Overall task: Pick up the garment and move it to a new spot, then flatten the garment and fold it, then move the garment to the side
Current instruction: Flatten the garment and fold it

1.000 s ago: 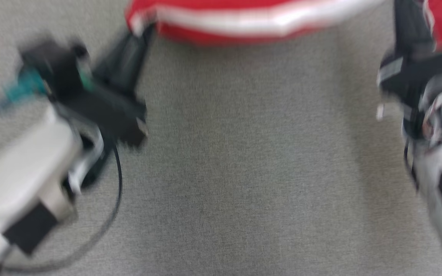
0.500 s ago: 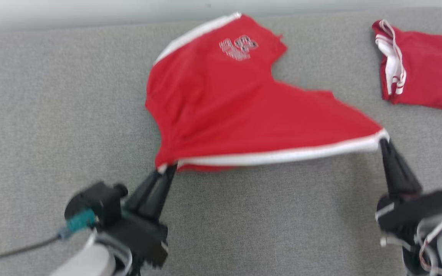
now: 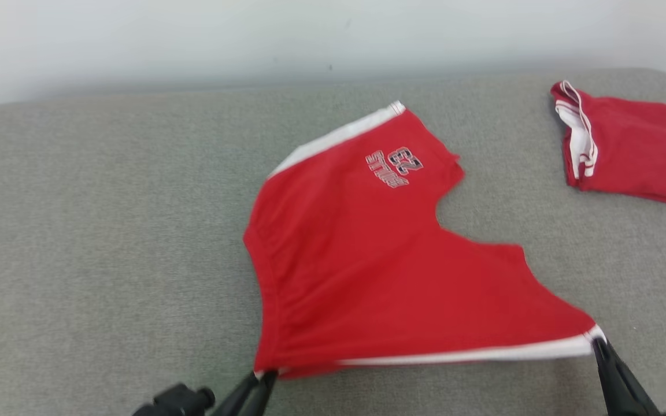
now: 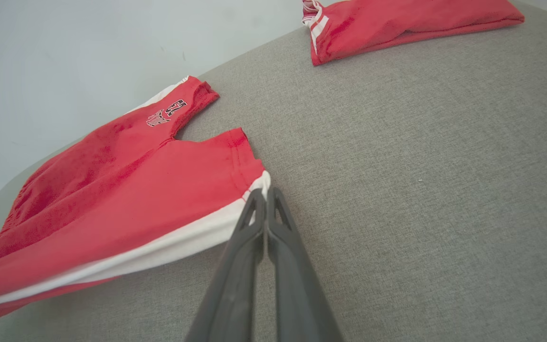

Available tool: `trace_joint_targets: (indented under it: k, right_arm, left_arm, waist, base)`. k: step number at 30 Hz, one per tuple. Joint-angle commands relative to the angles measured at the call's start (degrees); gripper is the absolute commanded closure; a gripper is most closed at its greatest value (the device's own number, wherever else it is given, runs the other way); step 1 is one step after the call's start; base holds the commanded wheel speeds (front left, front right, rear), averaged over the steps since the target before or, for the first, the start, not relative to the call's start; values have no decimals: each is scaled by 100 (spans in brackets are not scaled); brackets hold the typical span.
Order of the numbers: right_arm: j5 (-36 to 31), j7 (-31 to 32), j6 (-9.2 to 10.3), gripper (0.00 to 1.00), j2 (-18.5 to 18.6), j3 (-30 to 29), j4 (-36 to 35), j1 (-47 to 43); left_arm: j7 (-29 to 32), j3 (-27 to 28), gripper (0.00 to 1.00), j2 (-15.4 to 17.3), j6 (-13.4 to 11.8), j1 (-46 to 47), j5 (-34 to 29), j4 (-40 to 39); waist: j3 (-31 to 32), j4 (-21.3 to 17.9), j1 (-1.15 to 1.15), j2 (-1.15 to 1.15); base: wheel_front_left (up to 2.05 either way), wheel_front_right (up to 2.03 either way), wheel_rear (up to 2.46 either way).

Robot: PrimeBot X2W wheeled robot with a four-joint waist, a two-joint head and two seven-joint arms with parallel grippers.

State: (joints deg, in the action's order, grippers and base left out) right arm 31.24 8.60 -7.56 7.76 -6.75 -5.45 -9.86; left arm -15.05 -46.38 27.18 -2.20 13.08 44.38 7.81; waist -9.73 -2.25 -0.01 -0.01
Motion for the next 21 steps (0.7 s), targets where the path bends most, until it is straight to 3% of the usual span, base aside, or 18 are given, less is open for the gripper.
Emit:
trace_joint_targets:
  k: [1, 10, 21]
  right_arm:
    - [17, 27, 16, 100, -54, -100, -65, -144]
    - [-67, 207, 17, 100, -210, -304, -377, -838]
    - [-12, 435, 16, 100, 253, -353, -520, 366]
  left_arm:
    - [-16, -4, 100, -7, 28, -147, -102, 58]
    - [-17, 219, 100, -179, 154, -447, -335, 165]
    - [-16, 319, 100, -443, 364, -108, -748, -49]
  waist:
    - [122, 106, 1, 1]
    - [66, 225, 1, 1]
    - [-156, 442, 1, 1]
  base:
    - [0, 0, 0]
    - [0, 0, 0]
    - [0, 0, 0]
